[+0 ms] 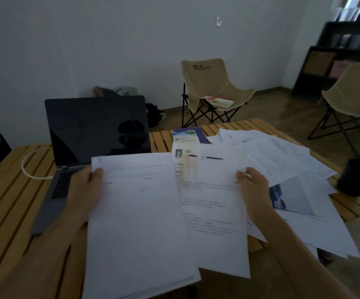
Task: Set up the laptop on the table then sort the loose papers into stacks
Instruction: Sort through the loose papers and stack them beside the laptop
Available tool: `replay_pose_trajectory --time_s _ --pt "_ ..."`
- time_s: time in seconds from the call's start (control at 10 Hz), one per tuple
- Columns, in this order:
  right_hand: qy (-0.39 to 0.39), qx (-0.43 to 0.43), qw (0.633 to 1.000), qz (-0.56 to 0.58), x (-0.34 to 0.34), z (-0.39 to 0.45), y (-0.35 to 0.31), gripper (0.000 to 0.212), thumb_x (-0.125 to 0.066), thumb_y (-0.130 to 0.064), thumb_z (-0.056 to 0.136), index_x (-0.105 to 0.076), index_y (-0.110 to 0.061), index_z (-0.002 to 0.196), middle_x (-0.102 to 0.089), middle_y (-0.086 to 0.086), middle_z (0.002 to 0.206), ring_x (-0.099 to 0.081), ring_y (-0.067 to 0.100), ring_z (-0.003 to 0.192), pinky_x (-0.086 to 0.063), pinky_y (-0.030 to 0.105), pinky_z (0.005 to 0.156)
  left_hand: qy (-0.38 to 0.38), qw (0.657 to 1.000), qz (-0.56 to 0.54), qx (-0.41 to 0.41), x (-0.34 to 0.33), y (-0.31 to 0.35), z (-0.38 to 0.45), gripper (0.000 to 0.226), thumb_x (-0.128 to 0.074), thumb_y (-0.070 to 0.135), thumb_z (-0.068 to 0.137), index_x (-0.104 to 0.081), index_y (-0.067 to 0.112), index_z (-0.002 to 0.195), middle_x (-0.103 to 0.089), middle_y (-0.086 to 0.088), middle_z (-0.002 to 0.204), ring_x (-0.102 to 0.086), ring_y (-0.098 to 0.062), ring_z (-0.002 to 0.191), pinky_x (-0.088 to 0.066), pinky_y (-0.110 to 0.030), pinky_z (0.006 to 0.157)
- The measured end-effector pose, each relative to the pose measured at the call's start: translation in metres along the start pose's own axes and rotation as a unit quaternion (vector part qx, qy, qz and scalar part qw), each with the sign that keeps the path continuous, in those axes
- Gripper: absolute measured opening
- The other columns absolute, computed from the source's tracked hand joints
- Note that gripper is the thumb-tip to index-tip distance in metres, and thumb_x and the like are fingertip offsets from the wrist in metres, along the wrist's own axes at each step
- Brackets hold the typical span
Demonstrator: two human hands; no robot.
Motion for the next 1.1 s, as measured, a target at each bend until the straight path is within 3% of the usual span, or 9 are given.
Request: replay_pose_trajectory --time_s 0.1,0.2,0.3,0.4,0.5,0.6,0.8,1.0,1.1 --pt "0.086 0.081 0.992 -0.044 0.036 0.011 -0.037 0.02 -0.053 -0.017 0.099 -0.056 -0.01 0.08 -0.05 0.004 0.07 -0.047 0.019 0.064 -0.038 0.026 0.055 -0.003 0.999 -0.028 0.032 -0.012 -0.005 -0.001 0.035 -0.058 0.024 0.096 -0.058 -0.009 0.083 -0.054 -0.017 0.07 -0.046 -0.019 0.059 -0.037 -0.029 0.055" --pt "0.157 0.116 0.979 0.065 0.089 0.024 -0.07 0.019 -0.055 -0.026 0.096 -0.055 -0.021 0.077 -0.05 -0.001 0.071 -0.048 0.013 0.06 -0.042 0.029 0.06 -0.006 0.997 -0.066 0.047 -0.017 -0.006 -0.001 0.043 -0.063 0.027 0.093 -0.05 -0.012 0.08 -0.046 -0.017 0.066 -0.043 -0.02 0.059 -0.036 -0.031 0.054" --pt "0.116 0.057 0.988 0.082 0.103 0.038 -0.068 0.017 -0.052 -0.027 0.097 -0.054 -0.026 0.08 -0.053 -0.005 0.078 -0.056 0.002 0.056 -0.048 0.031 0.072 -0.029 0.99 -0.111 0.077 -0.026 -0.003 -0.006 0.037 -0.066 0.028 0.092 -0.059 -0.008 0.084 -0.052 -0.024 0.07 -0.051 -0.026 0.063 -0.047 -0.039 0.057" --pt "0.057 0.003 0.998 0.004 0.055 0.014 -0.057 0.025 -0.047 -0.013 0.101 -0.052 -0.018 0.077 -0.052 0.002 0.075 -0.054 0.009 0.056 -0.039 0.025 0.063 -0.078 0.978 -0.164 0.1 -0.038 0.012 -0.015 0.027 -0.07 0.027 0.089 -0.069 -0.001 0.088 -0.066 -0.026 0.087 -0.065 -0.043 0.076 -0.056 -0.059 0.072" --pt "-0.004 0.018 1.0 -0.014 -0.004 -0.006 -0.028 0.019 -0.05 -0.007 0.098 -0.056 -0.002 0.081 -0.055 0.016 0.075 -0.045 0.017 0.059 -0.036 0.027 0.058 -0.121 0.963 -0.211 0.118 -0.05 0.027 -0.024 0.023 -0.071 0.024 0.089 -0.073 0.001 0.091 -0.07 -0.024 0.098 -0.068 -0.037 0.085 -0.058 -0.053 0.078" --pt "-0.069 -0.005 0.997 -0.023 -0.034 -0.014 -0.013 0.023 -0.054 -0.013 0.099 -0.057 -0.002 0.079 -0.058 0.008 0.073 -0.05 0.02 0.066 -0.038 0.027 0.058 -0.15 0.952 -0.233 0.13 -0.058 0.035 -0.034 0.031 -0.071 0.026 0.088 -0.069 -0.005 0.092 -0.069 -0.018 0.088 -0.064 -0.028 0.076 -0.055 -0.037 0.067" --pt "-0.163 -0.111 0.971 0.136 -0.066 -0.023 0.005 0.013 -0.063 -0.016 0.096 -0.057 -0.008 0.087 -0.071 0.007 0.089 -0.071 0.019 0.074 -0.056 0.03 0.056 -0.182 0.932 -0.265 0.165 -0.067 0.042 -0.045 0.033 -0.073 0.013 0.085 -0.055 -0.015 0.088 -0.064 -0.029 0.088 -0.063 -0.036 0.072 -0.056 -0.054 0.073" --pt "-0.161 -0.137 0.962 0.175 -0.058 -0.014 0.016 0.024 -0.062 -0.009 0.095 -0.068 -0.013 0.117 -0.074 0.011 0.111 -0.071 0.036 0.099 -0.059 0.053 0.081 -0.21 0.913 -0.313 0.157 -0.077 0.053 -0.055 0.043 -0.062 0.03 0.093 -0.06 -0.012 0.101 -0.068 -0.023 0.087 -0.065 -0.03 0.07 -0.057 -0.038 0.063" --pt "-0.167 -0.155 0.954 0.197 -0.056 -0.013 0.018 0.024 -0.055 -0.009 0.098 -0.069 -0.011 0.117 -0.073 0.013 0.113 -0.069 0.037 0.101 -0.058 0.054 0.083 -0.241 0.892 -0.348 0.158 -0.082 0.06 -0.057 0.033 -0.051 0.028 0.1 -0.069 0.001 0.111 -0.071 -0.02 0.105 -0.067 -0.032 0.088 -0.057 -0.042 0.077"
Point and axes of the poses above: each hand's wrist, its own z-axis towards the middle knuckle, its own x-axis out of the back of the hand, y = z × x, the point moved 6 cm from there along z, towards the middle knuckle
